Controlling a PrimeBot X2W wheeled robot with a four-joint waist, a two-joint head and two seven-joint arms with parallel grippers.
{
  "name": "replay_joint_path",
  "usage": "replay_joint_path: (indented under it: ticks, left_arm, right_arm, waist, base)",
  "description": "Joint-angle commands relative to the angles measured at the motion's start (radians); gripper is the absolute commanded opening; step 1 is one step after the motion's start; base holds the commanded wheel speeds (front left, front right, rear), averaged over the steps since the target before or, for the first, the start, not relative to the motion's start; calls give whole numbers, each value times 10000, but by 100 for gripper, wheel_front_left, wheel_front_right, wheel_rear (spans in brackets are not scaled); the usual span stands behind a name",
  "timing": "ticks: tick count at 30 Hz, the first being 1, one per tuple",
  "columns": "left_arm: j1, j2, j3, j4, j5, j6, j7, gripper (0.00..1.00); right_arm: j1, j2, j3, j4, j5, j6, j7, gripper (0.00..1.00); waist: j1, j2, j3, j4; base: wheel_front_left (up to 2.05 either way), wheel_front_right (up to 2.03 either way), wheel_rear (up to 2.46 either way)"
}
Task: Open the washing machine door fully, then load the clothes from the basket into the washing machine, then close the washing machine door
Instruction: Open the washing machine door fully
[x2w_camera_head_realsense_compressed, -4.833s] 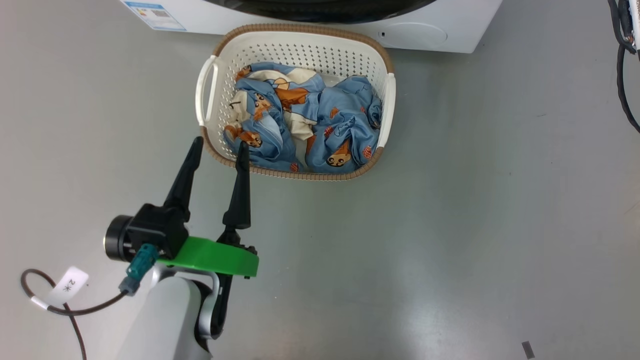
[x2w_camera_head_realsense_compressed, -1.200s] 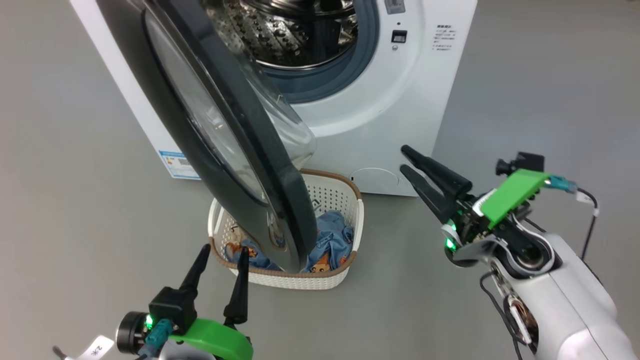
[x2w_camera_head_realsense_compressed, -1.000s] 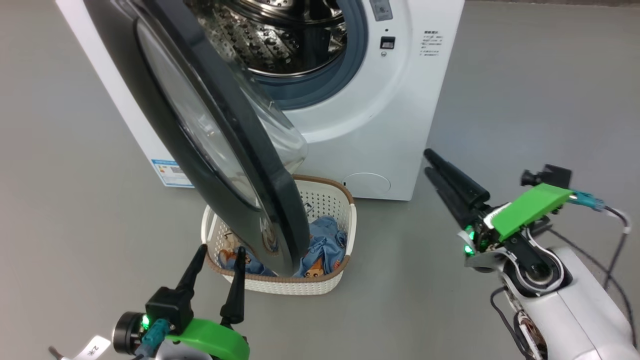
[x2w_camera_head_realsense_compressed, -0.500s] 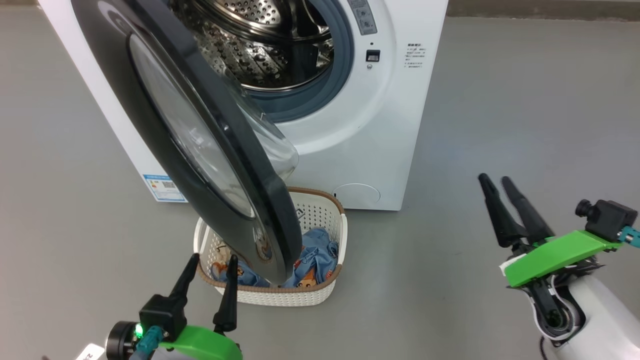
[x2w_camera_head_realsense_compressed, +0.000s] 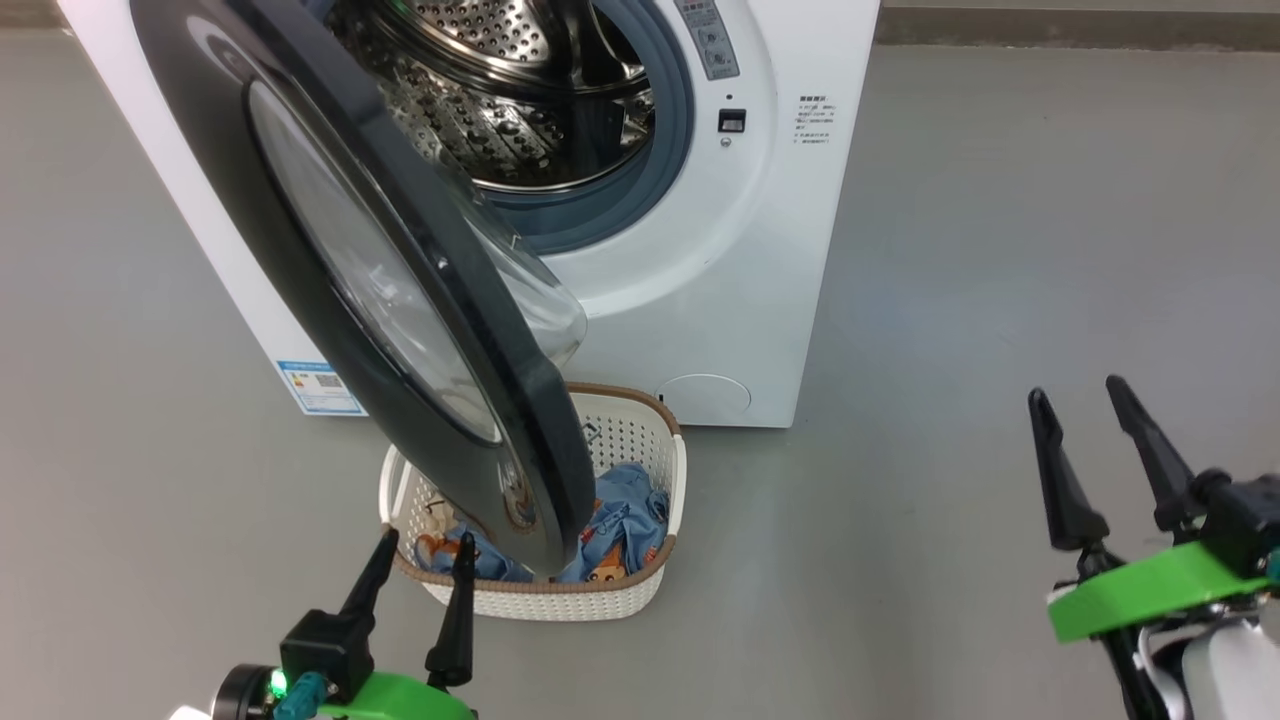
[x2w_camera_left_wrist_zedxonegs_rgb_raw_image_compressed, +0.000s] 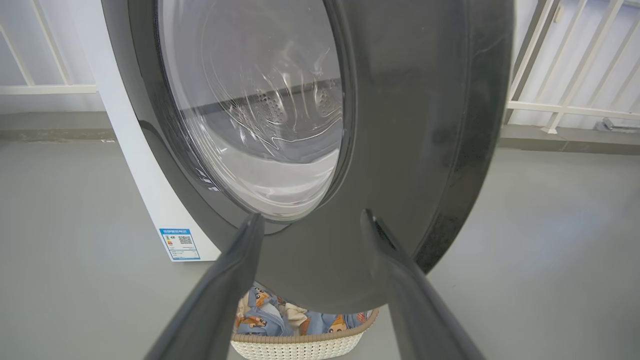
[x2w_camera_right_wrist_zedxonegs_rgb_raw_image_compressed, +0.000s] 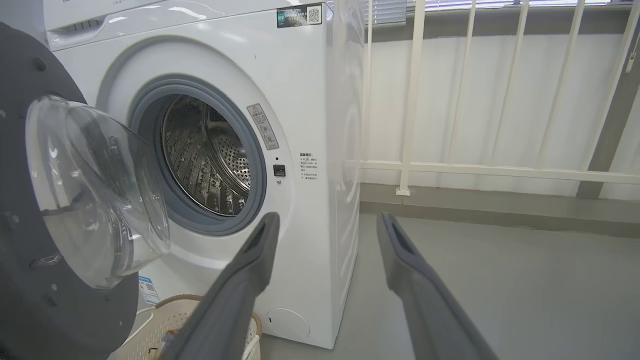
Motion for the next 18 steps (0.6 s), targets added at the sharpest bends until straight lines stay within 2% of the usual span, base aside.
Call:
replay_joint_path:
  ticks: [1,8,18]
  left_arm:
    - [-141,150,324,-179,41,-32,-82,100]
    - [-12,150,307,-107,23,-39,-82,100]
    - [43,150,347,-83,23,-49,-82,100]
  right_arm:
    - [90,30,115,-368,-260,16,-86,100]
    - [1171,803,-117,-524,-1384,16,-86,100]
    - [2042,1337,-655,-253,-1742,16,-87,100]
  waist:
    - [0,0,-19,3]
    - [0,0,-196,12]
    - [0,0,-290,34]
  base:
    - [0,0,0]
    - [0,0,0]
    - [0,0,0]
